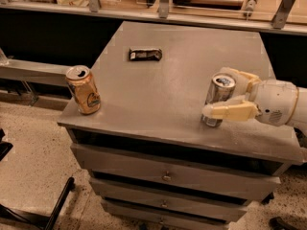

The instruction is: Move redbull can near rxbar chocolate

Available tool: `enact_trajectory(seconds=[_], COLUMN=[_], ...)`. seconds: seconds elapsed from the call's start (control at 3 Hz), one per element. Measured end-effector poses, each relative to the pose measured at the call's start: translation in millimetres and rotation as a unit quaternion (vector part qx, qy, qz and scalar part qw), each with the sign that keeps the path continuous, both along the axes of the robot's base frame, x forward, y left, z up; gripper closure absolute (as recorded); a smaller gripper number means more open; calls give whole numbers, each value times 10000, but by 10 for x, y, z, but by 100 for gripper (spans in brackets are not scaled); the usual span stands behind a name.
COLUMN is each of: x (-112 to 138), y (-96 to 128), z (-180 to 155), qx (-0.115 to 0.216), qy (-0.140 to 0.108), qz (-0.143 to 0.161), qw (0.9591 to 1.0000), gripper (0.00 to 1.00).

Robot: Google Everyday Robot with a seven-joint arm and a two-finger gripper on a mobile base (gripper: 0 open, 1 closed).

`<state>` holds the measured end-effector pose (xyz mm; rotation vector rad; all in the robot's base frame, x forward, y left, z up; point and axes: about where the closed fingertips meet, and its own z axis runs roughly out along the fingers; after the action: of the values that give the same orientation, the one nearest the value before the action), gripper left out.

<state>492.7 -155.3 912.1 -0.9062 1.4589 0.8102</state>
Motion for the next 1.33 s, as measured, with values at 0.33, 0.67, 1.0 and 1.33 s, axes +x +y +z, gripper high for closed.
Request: enact_trajectory(seconds=[0.33, 0.67, 1.0, 1.33], x=[0, 0, -1, 143], y=[25, 48, 73, 158], z=[6, 12, 18, 49], qx=[-2, -4, -6, 182], qy=[-4, -7, -11, -135], qz=[23, 44, 66, -32], qw=[10000, 10000, 10000, 9997], gripper=[41, 64, 87, 100])
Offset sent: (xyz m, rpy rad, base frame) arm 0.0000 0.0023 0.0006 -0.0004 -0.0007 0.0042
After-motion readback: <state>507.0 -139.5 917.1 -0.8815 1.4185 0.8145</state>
